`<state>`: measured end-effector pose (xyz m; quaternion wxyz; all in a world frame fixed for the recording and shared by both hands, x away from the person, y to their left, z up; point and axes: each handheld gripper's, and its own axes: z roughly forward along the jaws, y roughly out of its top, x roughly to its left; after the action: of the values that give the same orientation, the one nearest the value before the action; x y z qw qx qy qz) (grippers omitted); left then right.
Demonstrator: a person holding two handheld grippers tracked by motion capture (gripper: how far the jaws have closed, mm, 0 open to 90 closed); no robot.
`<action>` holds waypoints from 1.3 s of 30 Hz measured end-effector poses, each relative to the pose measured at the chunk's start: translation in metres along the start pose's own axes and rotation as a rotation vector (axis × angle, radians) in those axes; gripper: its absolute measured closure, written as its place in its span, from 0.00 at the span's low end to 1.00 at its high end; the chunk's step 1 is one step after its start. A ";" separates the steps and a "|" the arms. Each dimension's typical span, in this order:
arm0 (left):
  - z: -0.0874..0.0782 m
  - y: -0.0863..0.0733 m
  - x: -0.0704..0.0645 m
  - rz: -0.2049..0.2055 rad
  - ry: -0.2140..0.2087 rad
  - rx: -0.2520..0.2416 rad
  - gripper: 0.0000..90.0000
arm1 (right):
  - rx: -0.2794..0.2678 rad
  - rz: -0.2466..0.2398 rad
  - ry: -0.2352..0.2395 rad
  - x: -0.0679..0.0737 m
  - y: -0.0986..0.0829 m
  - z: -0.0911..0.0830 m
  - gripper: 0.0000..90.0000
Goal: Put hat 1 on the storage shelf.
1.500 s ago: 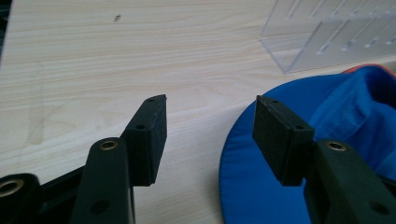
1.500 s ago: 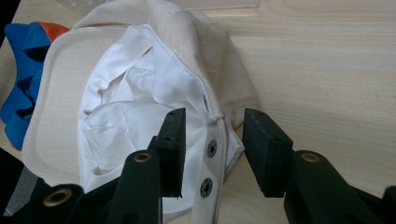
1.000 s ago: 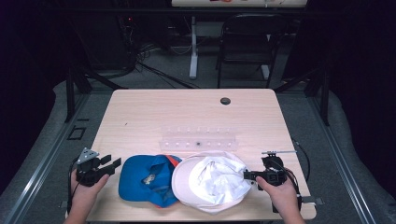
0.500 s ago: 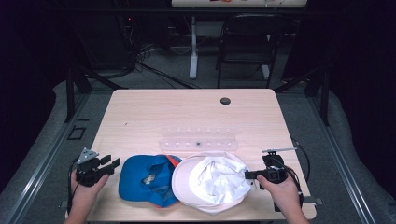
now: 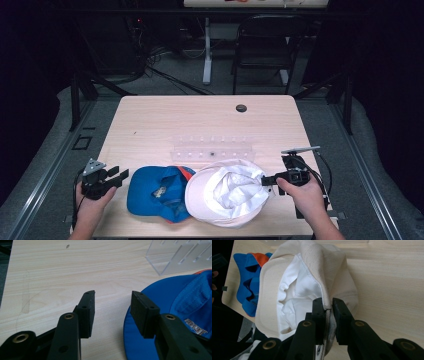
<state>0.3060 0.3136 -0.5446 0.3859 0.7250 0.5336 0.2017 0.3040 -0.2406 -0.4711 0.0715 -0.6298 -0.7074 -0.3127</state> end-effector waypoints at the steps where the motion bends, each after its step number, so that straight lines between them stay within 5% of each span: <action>1: 0.000 0.000 0.000 -0.001 0.000 -0.001 0.61 | 0.000 0.000 0.000 0.000 0.000 0.000 0.90; 7: 0.000 0.000 0.000 -0.001 -0.002 0.001 0.61 | 0.028 0.004 -0.002 0.015 0.010 -0.010 0.90; 12: 0.002 -0.001 -0.001 -0.003 -0.004 -0.008 0.61 | 0.051 0.027 0.052 0.032 0.022 -0.025 0.90; 25: 0.001 -0.001 0.000 -0.004 -0.008 0.006 0.61 | 0.064 0.025 0.104 0.060 0.042 -0.044 0.90; 39: 0.001 -0.001 0.000 -0.001 -0.006 0.009 0.62 | 0.000 0.013 0.228 0.082 0.054 -0.063 0.90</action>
<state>0.3064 0.3136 -0.5463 0.3846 0.7270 0.5337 0.1968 0.3196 -0.2048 -0.3614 0.1537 -0.5946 -0.6906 -0.3819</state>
